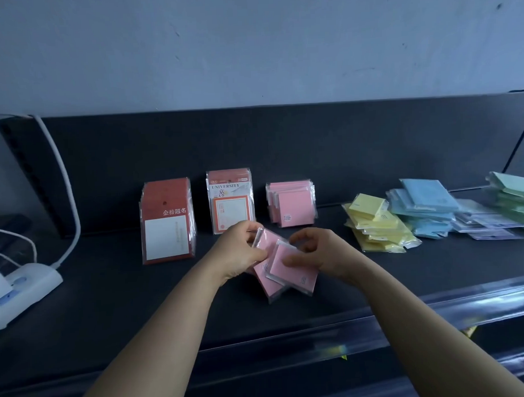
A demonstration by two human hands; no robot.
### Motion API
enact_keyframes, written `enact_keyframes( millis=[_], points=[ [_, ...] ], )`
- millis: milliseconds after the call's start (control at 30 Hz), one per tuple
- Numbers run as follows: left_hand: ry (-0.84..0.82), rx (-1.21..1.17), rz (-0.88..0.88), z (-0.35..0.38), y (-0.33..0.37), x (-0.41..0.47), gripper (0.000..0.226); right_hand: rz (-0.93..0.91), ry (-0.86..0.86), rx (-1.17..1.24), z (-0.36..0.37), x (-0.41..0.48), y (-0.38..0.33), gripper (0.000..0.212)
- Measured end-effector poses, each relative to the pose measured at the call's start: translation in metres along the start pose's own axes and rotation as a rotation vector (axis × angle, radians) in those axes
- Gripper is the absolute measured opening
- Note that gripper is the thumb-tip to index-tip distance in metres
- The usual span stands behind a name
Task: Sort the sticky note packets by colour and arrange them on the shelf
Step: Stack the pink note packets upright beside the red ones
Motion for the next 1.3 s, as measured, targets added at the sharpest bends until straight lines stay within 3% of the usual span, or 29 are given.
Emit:
enact_keyframes(
  millis=[133,333,433,667,800,933,1067,1133,1300],
  points=[
    [-0.012,-0.034,-0.012,0.004,-0.005,0.005,0.039,-0.008,0.057,0.024,-0.01,0.005,0.007,0.043],
    [-0.093,-0.205,-0.131,0.012,-0.014,0.008,0.059,-0.007,0.158,0.209,-0.018,0.011,0.021,0.021],
    [-0.04,-0.109,-0.094,0.01,-0.016,0.011,0.064,0.019,0.157,0.209,-0.02,0.014,0.026,0.02],
    [-0.04,-0.152,-0.059,0.018,-0.011,0.013,0.034,0.022,0.169,0.29,-0.02,0.014,0.024,0.013],
    [0.039,-0.27,-0.06,0.025,-0.01,0.017,0.022,0.089,0.284,0.451,-0.019,0.022,0.026,0.014],
    [0.19,-0.403,-0.091,0.03,-0.01,0.017,0.024,0.206,0.271,0.589,-0.01,0.019,0.025,0.021],
    [0.109,-0.477,-0.087,0.047,-0.003,0.007,0.044,0.243,0.246,0.587,-0.003,0.016,0.023,0.025],
    [0.059,-0.559,-0.105,0.051,-0.003,0.005,0.042,0.271,0.262,0.598,-0.004,0.016,0.025,0.026],
    [0.143,-0.435,-0.056,0.033,-0.007,0.006,0.048,0.283,0.344,0.74,-0.022,0.013,0.025,0.016]
  ],
)
Point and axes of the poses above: each hand's wrist, its own x-axis towards the middle knuckle, its own z-axis out of the palm, y = z × x, the point moved 6 cm from there along x, towards the middle knuckle, and after that the axes turned 6 degrees about y, right-handed, at the moved point
